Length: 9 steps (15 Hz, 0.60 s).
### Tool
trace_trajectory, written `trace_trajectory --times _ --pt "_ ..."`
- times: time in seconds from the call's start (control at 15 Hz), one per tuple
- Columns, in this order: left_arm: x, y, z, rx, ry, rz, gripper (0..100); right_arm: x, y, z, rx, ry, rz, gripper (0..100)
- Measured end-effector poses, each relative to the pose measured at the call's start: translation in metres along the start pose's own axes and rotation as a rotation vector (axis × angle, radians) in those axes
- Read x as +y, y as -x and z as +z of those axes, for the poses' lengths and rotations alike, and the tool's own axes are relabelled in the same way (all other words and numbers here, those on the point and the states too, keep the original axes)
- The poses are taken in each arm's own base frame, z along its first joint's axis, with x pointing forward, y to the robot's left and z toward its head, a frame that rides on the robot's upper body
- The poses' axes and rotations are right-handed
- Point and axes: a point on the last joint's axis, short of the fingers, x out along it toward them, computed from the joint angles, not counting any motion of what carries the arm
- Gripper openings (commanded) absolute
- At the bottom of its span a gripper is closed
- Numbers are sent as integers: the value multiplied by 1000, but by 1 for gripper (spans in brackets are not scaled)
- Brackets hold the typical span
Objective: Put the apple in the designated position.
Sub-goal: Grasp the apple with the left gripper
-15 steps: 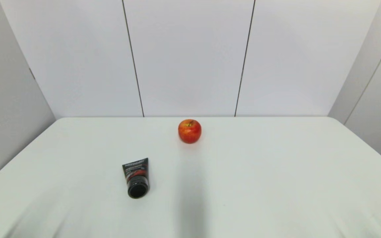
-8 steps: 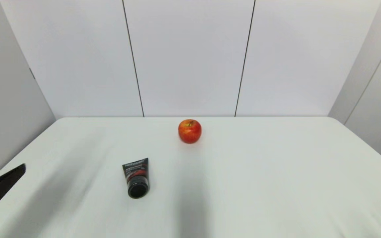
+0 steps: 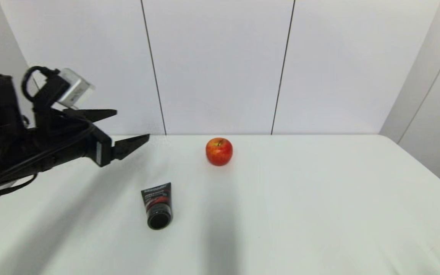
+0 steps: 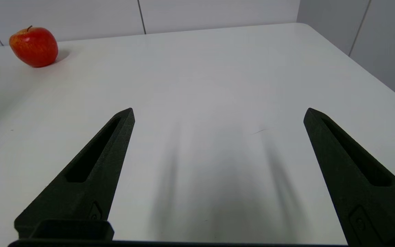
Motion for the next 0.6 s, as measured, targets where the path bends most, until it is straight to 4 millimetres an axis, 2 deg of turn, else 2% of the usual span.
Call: trace_trajectory --times 0.27,0.4,0.6 --pt "-2 -70 -22 -25 -8 -131 100 0 0 0 0 0 0 100" --pt "-3 -94 -40 -22 2 -165 100 0 0 0 0 0 0 100" --pt "-6 -120 -64 -15 13 -223 100 0 0 0 0 0 0 100"
